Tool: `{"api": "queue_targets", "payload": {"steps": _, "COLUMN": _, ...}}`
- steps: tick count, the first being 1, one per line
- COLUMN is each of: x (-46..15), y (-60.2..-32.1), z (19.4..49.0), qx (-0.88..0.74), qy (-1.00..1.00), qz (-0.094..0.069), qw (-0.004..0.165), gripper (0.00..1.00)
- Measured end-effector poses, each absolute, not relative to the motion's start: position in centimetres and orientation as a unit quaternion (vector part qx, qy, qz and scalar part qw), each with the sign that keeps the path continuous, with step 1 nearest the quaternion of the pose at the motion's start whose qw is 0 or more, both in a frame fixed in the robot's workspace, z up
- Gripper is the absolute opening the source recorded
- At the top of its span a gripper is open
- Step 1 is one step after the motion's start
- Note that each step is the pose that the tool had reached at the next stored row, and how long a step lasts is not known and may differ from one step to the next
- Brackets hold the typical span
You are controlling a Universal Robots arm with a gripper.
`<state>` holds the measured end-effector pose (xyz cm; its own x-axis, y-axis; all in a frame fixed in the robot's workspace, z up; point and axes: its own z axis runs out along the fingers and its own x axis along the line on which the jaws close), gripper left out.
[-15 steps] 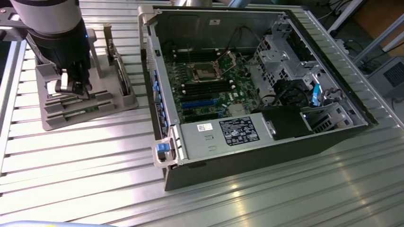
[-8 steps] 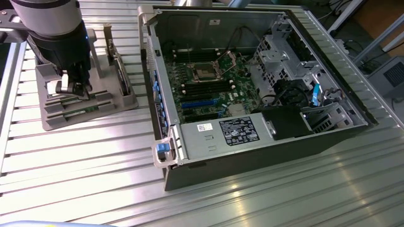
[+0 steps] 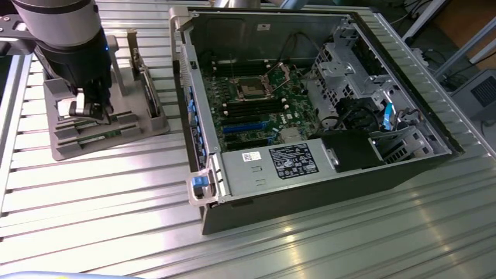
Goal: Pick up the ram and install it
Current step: 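Pick up the ram and move it above insertion slot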
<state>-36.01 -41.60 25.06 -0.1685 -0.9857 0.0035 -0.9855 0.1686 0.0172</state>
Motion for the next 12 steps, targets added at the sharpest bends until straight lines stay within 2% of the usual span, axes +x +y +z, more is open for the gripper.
{"api": "queue_targets", "payload": {"steps": 12, "x": -36.06, "y": -41.6, "z": 24.45, "qx": 0.645, "qy": -0.764, "qz": -0.005, "qw": 0.007, "gripper": 0.3}}
